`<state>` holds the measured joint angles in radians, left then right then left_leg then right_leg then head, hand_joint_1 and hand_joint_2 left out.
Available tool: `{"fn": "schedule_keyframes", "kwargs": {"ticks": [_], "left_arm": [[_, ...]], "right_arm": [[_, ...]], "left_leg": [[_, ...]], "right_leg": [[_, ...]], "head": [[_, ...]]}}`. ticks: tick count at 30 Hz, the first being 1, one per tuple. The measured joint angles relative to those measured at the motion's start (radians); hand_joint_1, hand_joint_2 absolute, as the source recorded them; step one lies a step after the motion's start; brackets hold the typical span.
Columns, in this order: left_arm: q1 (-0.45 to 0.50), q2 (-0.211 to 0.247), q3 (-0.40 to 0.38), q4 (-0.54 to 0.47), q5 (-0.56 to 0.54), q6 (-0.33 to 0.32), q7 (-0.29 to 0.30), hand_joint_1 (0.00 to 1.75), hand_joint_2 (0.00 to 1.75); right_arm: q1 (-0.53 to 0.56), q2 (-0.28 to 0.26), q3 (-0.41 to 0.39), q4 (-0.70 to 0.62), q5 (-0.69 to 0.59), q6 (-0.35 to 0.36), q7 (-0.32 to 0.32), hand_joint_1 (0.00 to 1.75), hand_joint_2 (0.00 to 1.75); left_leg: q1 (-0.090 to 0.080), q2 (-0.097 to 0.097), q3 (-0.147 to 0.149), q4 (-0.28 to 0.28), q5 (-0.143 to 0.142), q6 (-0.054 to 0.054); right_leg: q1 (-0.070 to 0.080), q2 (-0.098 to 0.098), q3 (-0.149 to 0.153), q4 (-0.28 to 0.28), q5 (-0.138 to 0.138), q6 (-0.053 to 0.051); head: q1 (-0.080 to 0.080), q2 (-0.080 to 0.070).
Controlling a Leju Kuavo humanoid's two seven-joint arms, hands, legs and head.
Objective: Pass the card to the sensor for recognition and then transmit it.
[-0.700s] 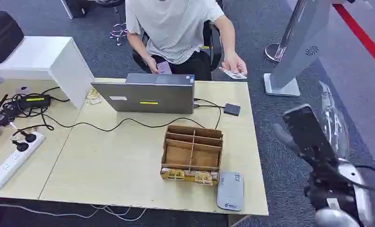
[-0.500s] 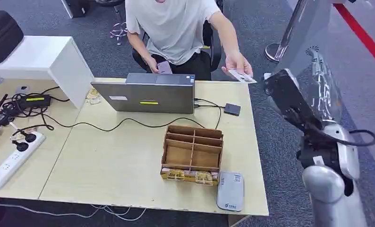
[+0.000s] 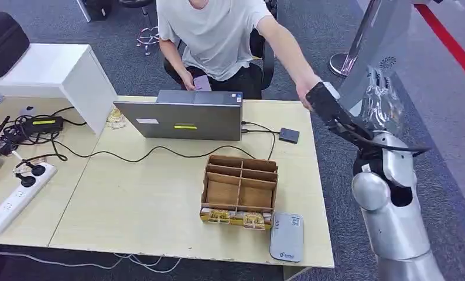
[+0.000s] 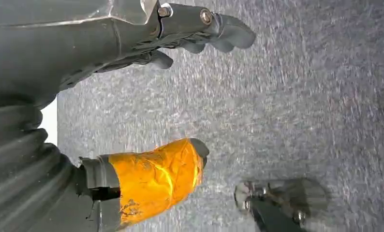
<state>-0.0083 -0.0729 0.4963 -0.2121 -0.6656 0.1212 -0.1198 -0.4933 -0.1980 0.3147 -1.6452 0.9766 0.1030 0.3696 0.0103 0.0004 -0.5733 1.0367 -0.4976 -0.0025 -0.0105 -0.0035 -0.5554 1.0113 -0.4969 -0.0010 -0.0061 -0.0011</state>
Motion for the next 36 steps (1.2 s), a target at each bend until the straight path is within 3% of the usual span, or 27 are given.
{"fn": "schedule_keyframes", "kwargs": {"ticks": [3,4,5,11,21,24,36], "left_arm": [[0.000,0.000,0.000,0.000,0.016,-0.073,0.002,0.00,1.75],[0.000,-0.001,0.000,0.000,0.017,-0.079,0.002,0.00,1.75],[0.000,-0.001,0.000,0.000,0.018,-0.083,0.003,0.00,1.75],[0.000,-0.016,0.019,0.000,0.074,-0.205,0.022,0.00,1.75],[0.000,-0.022,0.027,0.000,0.078,-0.220,0.029,0.00,1.75],[0.001,-0.042,0.054,0.000,0.085,-0.233,0.031,0.00,1.75],[0.001,-0.047,0.076,0.000,0.085,-0.235,0.031,0.00,1.75]], "right_arm": [[0.017,0.008,-0.015,0.034,0.016,-0.008,-0.044,0.00,1.75],[0.022,0.012,-0.018,0.042,0.018,-0.009,-0.048,1.66,1.75],[0.026,0.013,-0.020,0.048,0.018,-0.010,-0.052,1.75,1.75],[0.064,0.017,-0.047,0.098,0.014,-0.069,-0.188,1.75,1.75],[0.076,0.018,-0.060,0.121,0.017,-0.094,-0.231,1.75,1.75],[0.103,0.018,-0.132,0.242,0.016,-0.172,-0.350,1.75,1.75],[0.110,0.018,-0.173,0.319,0.021,-0.179,-0.370,1.75,1.75]], "left_leg": [[0.000,0.000,0.000,0.000,0.000,0.000],[0.000,0.000,0.000,0.000,0.000,0.000],[0.000,0.000,0.000,0.000,0.000,0.000],[0.000,0.000,-0.001,0.000,0.000,0.000],[0.000,0.000,-0.001,0.000,0.000,0.000],[0.000,0.000,-0.002,0.000,0.000,0.000],[0.000,0.000,-0.002,0.000,0.000,0.000]], "right_leg": [[0.000,0.000,0.000,0.000,0.000,0.000],[0.000,0.000,0.000,0.000,0.000,0.000],[0.000,0.000,-0.001,0.000,0.000,0.000],[0.000,0.000,-0.001,0.000,0.000,0.000],[0.000,0.000,-0.001,0.000,0.000,0.000],[0.000,0.000,-0.001,0.000,0.000,0.000],[0.000,0.000,-0.002,0.000,0.000,0.000]], "head": [[0.000,0.000],[0.000,0.000],[0.000,0.000],[0.000,0.000],[0.000,0.000],[0.000,0.000],[0.000,0.000]]}}
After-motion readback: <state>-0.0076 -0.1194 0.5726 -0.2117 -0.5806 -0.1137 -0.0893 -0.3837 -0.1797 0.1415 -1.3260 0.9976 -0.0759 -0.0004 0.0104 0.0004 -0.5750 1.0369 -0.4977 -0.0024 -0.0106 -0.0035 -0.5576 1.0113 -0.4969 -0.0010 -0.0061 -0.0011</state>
